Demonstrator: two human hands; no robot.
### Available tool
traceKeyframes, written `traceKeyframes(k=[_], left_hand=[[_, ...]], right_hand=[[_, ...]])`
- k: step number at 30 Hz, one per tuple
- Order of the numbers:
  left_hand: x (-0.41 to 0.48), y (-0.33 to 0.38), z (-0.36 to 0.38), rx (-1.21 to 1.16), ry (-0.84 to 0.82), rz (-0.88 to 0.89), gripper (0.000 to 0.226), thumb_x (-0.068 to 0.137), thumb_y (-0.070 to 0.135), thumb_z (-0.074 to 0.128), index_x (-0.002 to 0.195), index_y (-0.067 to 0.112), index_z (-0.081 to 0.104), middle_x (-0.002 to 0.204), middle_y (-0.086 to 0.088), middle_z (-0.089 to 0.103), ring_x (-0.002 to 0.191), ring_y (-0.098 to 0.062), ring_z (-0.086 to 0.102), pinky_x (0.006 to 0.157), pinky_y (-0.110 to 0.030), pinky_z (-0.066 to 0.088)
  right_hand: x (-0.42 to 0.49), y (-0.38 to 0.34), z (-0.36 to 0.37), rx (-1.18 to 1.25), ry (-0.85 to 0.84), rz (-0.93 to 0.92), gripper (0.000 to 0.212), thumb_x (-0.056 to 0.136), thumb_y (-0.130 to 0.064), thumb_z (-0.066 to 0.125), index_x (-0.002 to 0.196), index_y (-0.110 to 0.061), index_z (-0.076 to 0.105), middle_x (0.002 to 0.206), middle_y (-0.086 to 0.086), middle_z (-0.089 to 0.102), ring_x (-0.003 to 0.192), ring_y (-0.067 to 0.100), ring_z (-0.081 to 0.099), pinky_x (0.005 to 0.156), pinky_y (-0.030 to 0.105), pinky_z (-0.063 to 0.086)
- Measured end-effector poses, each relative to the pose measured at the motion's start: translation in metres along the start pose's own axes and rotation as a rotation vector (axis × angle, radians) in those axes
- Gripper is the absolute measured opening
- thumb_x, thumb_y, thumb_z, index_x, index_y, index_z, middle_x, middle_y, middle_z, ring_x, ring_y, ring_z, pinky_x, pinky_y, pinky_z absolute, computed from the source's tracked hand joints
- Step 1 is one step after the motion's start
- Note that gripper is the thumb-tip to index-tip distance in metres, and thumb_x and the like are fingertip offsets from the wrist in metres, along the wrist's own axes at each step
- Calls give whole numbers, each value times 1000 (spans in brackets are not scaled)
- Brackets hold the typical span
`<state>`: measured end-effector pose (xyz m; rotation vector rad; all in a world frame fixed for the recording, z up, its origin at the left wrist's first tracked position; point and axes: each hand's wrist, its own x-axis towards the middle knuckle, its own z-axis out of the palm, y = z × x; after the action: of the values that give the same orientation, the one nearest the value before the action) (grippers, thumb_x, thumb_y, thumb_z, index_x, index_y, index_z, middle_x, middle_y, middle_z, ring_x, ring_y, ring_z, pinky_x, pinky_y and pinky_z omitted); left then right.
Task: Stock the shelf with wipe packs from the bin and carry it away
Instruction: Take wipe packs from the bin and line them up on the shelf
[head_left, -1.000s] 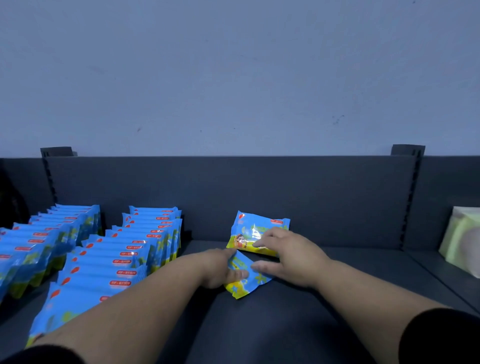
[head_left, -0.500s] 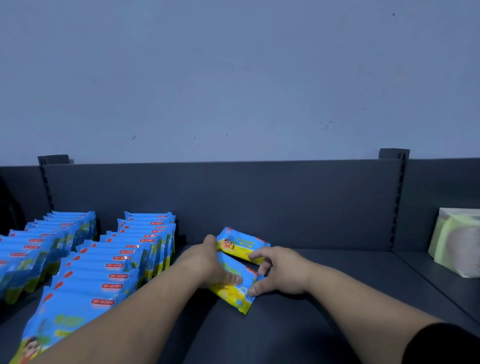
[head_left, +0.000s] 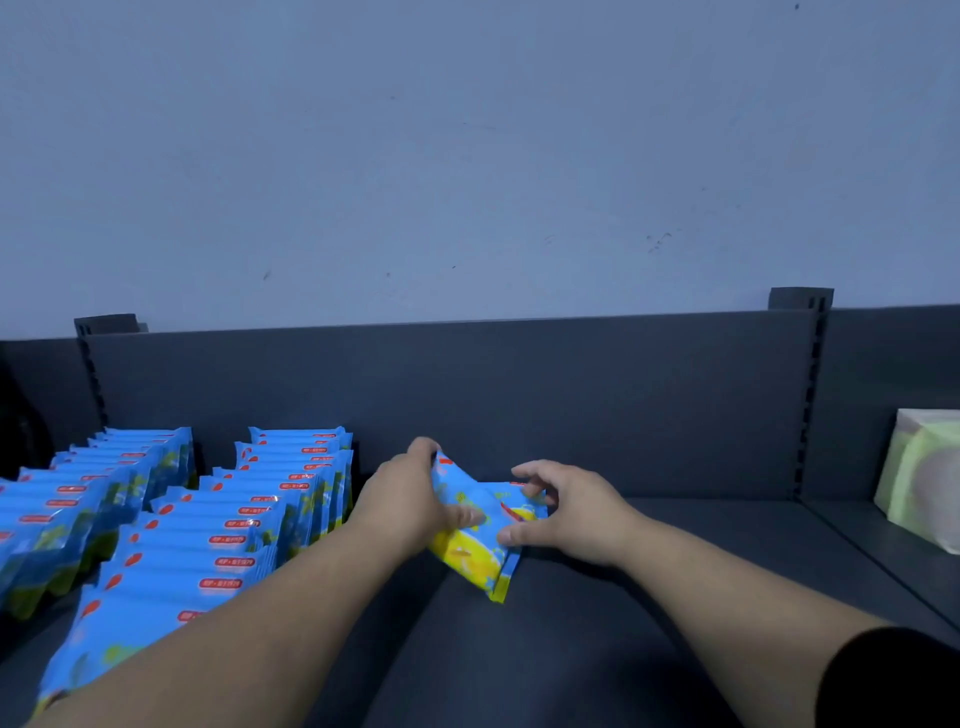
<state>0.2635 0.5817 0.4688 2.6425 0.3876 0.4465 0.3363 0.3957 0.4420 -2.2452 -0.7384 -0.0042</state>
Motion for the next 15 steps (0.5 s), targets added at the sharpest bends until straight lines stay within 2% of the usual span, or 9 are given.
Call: traceKeyframes(k=[3,7,9,12,15], left_hand=[[5,1,10,-137,55,-39,77,69,46,80,126,18,36,111,-2,54,94,-18,53,71,-27,41],[10,3,35,-108,-69,-137,83,73,57,71,131,11,35,130,-8,43,119,-24,48,94,-31,41],[12,2,42,-65,-164,-165,84,76,63,64,134,10,33,133,-9,47,121,-25,48,96,-32,42],[13,1,42,-8,-212,-148,82,77,68,58,133,12,33,128,-5,53,117,-24,52,93,-32,44],[10,0,42,0,-200,-82,88,76,65,62,140,16,27,131,-1,53,120,-22,51,98,-33,42]], right_hand=[[2,0,0,-17,12,-2,81,62,-47,85,133,-35,49,115,-17,55,107,3,53,94,20,42],[6,3,-2,-168,-9,30,91,67,-51,80,144,-32,35,141,-9,45,131,12,41,106,27,37],[6,5,-2,-219,-63,73,98,70,-55,77,150,-29,26,149,-6,37,135,14,36,108,27,34],[6,7,-2,-182,-116,87,99,72,-54,76,151,-29,21,150,-7,36,134,13,38,107,23,34],[5,8,3,-109,-114,37,96,71,-47,79,150,-32,25,147,-12,39,130,8,40,104,18,32]])
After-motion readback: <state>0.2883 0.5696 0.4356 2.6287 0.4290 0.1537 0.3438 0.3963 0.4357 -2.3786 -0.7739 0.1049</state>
